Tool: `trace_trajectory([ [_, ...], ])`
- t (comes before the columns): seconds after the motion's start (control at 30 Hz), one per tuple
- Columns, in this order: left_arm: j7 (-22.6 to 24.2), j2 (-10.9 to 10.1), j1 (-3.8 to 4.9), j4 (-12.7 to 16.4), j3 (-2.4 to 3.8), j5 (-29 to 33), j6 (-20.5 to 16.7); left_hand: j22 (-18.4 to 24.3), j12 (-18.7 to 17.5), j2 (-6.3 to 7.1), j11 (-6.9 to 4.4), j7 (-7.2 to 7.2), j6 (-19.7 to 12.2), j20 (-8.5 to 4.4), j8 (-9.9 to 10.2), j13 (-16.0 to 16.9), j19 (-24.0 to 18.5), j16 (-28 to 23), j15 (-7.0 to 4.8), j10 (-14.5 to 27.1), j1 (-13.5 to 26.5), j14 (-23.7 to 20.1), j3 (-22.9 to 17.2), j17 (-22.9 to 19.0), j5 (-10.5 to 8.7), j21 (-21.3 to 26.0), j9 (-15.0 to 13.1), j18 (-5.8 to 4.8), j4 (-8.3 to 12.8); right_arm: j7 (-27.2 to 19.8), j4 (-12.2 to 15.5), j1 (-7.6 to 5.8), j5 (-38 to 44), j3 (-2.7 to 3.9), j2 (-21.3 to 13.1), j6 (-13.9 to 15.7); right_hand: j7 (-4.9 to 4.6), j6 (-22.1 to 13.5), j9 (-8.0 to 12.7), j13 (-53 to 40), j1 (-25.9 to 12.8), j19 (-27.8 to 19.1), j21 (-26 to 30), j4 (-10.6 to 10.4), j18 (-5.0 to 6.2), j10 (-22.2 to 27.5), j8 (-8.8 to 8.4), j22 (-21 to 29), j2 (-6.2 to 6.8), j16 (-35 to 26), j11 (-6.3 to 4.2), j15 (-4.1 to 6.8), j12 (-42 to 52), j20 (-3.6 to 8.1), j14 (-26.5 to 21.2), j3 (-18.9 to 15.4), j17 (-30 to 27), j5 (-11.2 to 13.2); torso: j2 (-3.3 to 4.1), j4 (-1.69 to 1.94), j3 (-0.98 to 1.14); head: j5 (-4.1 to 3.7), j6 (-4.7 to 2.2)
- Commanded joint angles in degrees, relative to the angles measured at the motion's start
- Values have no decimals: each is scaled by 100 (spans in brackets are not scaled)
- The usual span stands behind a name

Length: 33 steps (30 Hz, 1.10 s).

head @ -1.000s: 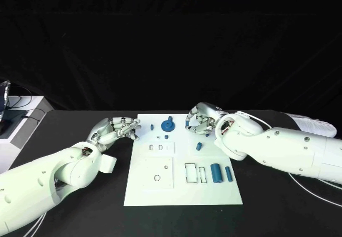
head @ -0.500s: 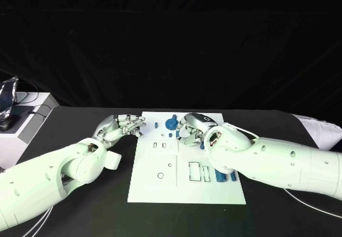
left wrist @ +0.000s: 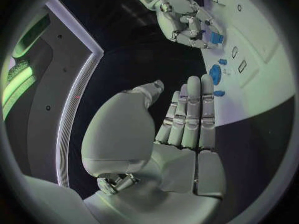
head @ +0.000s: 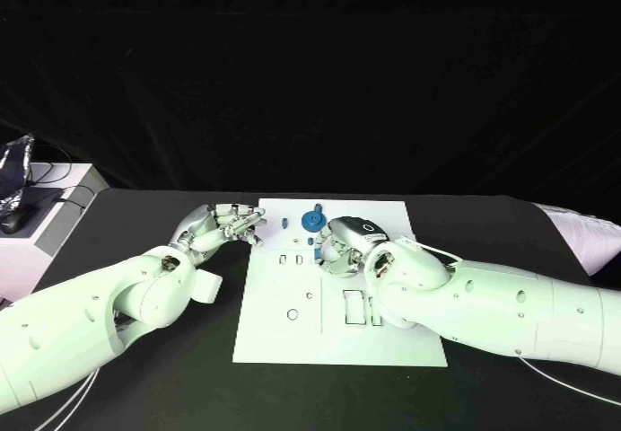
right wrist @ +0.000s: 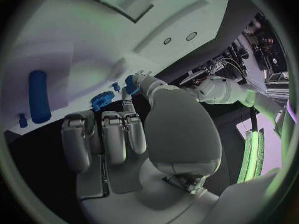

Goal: Assemble the parts on the task board

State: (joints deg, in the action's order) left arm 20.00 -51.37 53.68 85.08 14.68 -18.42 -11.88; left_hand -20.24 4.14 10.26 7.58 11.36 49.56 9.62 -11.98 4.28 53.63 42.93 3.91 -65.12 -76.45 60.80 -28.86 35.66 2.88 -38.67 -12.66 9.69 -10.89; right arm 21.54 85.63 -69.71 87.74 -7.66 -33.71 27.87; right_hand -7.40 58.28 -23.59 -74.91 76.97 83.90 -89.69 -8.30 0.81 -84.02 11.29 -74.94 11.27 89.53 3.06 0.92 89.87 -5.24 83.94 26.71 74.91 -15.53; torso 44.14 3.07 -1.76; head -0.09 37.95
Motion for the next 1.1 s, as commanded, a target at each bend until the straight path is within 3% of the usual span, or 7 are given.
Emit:
trace_trajectory([
  [0.03,25,20,1,6,5,31,71,-5,-33,-16,36,35,21,8,10,-3,-31,18,10,22,-41,-46,-12,-8,17,-30,-6,68,31,42,-22,31,272,-4,18,72,5,-20,-5,-1509,-54,610,-31,-15,-81,-598,14,-1506,-9,27,-27,38,13,47,589,7,1434,-17,-1,-6,-2,-9,15],
  [0.5,2,23,-2,-22,5,31,88,-12,-33,-12,42,41,20,11,15,-4,-40,21,15,23,-35,-49,-13,-12,16,-43,-7,67,38,61,-134,81,544,-9,70,191,0,-33,-6,-1509,-64,610,-31,-9,-81,-598,11,-1506,15,25,-23,35,13,46,588,3,1428,-36,3,3,-6,-31,38],
  [1.1,-15,17,-12,-33,5,31,111,-12,-33,-12,42,41,20,11,15,-4,-40,21,15,23,-35,-49,-13,-12,16,-43,-7,67,38,146,-356,162,657,-9,176,80,-10,-51,-6,-1509,-110,610,-31,-16,-81,-598,7,-1506,69,20,-14,29,13,43,584,-20,1410,-53,-4,5,-8,-30,89],
])
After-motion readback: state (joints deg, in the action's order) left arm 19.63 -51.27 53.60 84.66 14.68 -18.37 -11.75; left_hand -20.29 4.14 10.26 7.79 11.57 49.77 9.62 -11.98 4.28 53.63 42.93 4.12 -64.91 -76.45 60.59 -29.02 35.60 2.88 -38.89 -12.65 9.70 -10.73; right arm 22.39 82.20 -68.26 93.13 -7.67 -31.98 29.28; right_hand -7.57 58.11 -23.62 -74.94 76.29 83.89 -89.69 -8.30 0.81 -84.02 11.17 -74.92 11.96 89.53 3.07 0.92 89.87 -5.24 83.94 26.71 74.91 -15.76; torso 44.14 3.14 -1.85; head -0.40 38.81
